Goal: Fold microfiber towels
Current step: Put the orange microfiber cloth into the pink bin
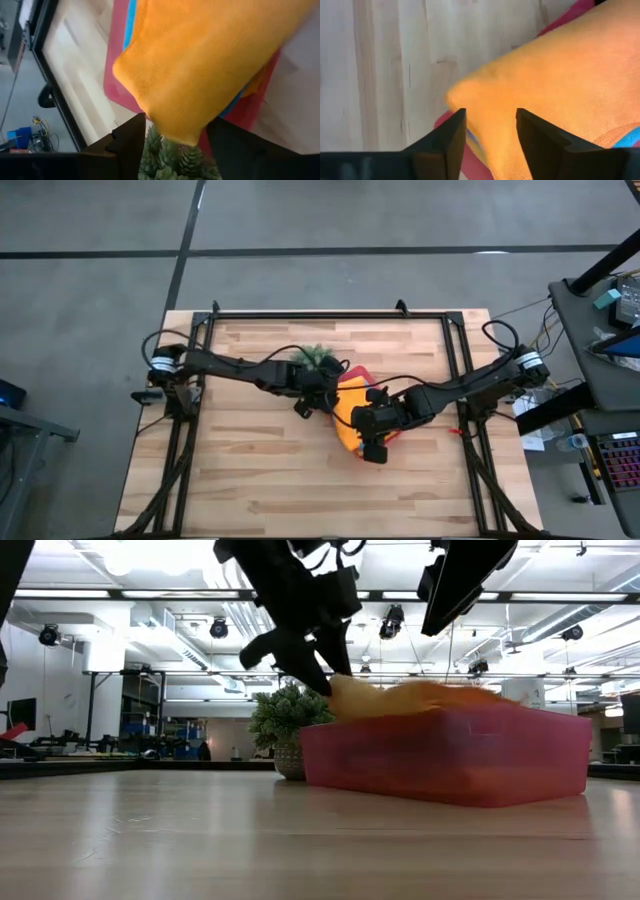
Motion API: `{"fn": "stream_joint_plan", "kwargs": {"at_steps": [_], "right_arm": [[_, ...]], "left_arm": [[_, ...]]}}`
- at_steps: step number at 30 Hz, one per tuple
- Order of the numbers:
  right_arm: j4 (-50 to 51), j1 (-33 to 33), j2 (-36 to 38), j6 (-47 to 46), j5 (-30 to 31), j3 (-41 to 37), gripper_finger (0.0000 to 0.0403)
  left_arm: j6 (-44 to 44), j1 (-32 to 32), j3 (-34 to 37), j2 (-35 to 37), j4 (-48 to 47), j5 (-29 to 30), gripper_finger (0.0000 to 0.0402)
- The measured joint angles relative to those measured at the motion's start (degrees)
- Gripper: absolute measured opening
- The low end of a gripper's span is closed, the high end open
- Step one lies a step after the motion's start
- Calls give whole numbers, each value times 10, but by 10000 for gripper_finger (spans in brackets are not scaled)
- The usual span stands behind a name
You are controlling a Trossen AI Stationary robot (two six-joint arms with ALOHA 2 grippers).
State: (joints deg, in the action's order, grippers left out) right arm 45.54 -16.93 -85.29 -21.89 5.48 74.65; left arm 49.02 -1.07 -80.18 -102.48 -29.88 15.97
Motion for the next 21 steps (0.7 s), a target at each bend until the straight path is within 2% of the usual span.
{"fn": "stream_joint_plan", "kwargs": {"at_steps": [8,13,17,21], "right_arm": [[15,-1,12,4,1,1,196],[14,-1,25,9,6,1,194],[17,-4,26,27,20,-5,194],[17,-11,26,60,22,-25,194]], "left_arm": [[-22,-16,0,8,-39,12,193],[-58,-19,0,13,-67,72,193],[-96,-27,0,15,-89,74,192],[-145,-50,0,15,-88,49,191]]}}
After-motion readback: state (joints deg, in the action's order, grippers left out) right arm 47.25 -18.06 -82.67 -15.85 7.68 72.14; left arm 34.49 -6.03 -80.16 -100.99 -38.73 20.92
